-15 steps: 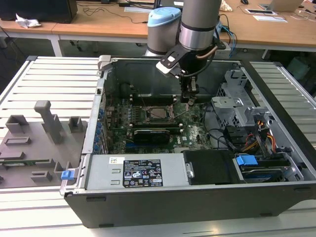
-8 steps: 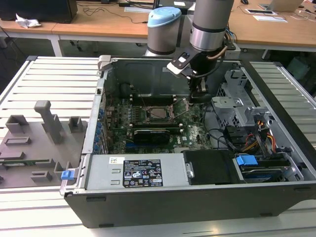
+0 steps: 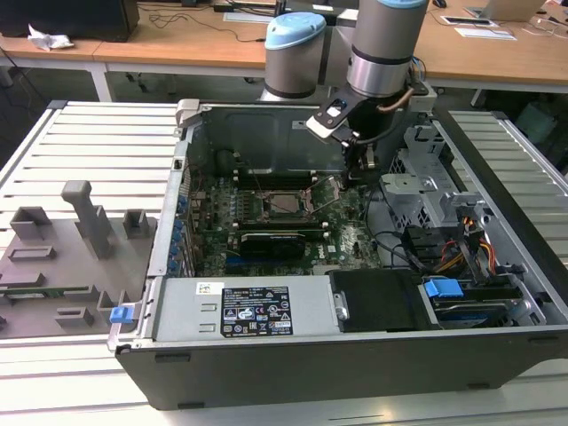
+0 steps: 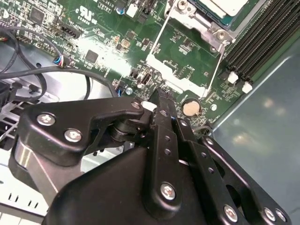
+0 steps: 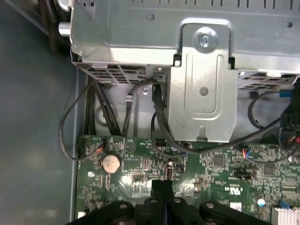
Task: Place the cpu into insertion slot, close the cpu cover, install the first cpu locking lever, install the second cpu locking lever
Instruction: 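Close the cpu cover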
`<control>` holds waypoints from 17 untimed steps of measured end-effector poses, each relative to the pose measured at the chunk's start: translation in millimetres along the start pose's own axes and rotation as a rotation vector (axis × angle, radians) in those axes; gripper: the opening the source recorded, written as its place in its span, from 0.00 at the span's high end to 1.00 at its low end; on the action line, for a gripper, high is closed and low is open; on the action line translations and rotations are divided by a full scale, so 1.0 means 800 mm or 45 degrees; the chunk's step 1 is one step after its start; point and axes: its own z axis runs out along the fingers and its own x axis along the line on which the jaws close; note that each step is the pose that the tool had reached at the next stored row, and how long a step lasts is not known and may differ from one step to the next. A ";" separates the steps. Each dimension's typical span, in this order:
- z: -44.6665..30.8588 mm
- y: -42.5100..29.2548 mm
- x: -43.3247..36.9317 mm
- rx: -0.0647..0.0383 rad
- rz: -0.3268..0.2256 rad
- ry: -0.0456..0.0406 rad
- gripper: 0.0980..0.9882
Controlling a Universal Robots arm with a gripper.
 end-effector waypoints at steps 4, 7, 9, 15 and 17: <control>0.0062 -0.0001 0.000 0.019 0.000 0.001 0.99; 0.0033 -0.0001 0.000 0.080 0.000 0.004 0.99; 0.0010 -0.0001 0.000 0.103 0.000 0.004 0.99; 0.0003 -0.0066 0.000 0.111 0.000 0.005 0.99; 0.0002 -0.0133 0.001 0.111 0.000 0.005 0.99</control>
